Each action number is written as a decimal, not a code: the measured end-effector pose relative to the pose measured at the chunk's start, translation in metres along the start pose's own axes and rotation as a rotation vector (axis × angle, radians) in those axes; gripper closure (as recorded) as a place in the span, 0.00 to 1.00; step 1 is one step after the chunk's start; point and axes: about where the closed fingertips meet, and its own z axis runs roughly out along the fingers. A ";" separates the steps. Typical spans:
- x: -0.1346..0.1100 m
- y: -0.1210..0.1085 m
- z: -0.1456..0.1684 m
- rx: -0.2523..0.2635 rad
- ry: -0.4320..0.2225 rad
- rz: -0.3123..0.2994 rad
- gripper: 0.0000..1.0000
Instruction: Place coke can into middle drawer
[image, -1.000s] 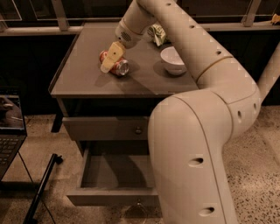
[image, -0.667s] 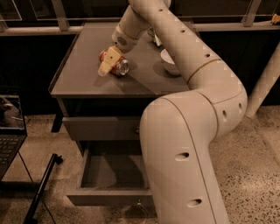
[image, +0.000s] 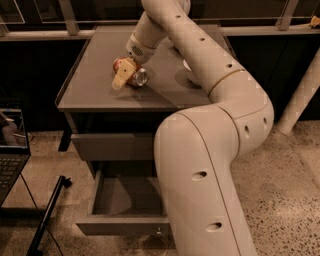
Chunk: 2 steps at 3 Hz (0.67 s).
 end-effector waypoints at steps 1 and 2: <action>0.000 0.000 0.000 0.000 0.000 0.000 0.41; 0.000 0.000 0.000 0.000 0.000 0.000 0.64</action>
Offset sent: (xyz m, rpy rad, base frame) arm 0.0000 0.0000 0.0000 0.0000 0.0000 0.0000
